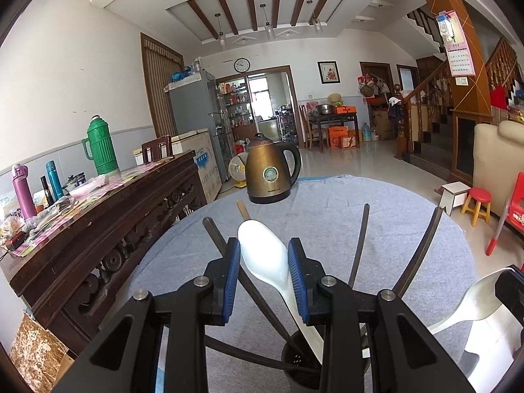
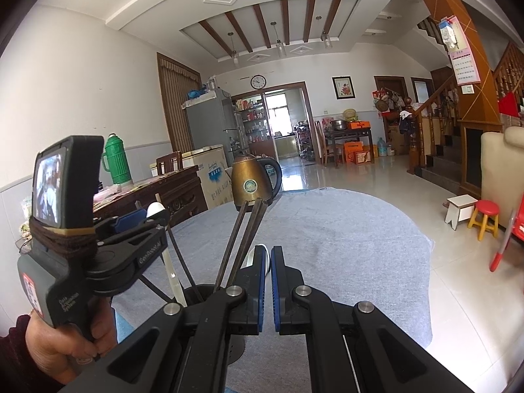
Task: Organize utensils
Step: 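Lower both spoons handle-first into the holder cup, then open both tools to release the spoons in the cup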
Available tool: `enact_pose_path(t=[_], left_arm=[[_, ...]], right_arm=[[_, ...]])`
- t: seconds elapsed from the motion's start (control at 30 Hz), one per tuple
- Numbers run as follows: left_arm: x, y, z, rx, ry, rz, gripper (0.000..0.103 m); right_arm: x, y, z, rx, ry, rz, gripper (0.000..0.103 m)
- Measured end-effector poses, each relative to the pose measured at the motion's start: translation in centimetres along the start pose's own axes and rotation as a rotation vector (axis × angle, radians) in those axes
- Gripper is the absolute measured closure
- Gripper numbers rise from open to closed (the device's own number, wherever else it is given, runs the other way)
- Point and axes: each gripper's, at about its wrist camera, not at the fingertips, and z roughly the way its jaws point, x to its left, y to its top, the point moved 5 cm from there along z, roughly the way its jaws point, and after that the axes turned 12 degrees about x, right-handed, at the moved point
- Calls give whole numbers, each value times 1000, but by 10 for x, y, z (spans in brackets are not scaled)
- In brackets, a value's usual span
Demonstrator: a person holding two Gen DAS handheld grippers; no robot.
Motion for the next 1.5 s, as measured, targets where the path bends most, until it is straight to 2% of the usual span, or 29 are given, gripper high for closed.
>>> enact_pose_path(t=[0.5,0.87,0.97,1.1,1.2,1.5], left_arm=[[-4,-12,9,-21,-1,33,71],[1,-21,17,14,-24,35,70],[11,-19,10,-2,-19,17,55],[29,-16,-4,-38,11,9,54],[44,-18,-10,-45,58,13,40],[84,-26,-14,-1,94,-57,39]], right_arm=[[16,-3,13,30,-20,-50,99],[24,0,22,48,-47,-61,99],[29,0,24,49,-58,-74,99],[38,2,26,53,-71,-105,99],[46,2,30,60,-78,-133,99],[74,-4,45,105,-89,-221,98]])
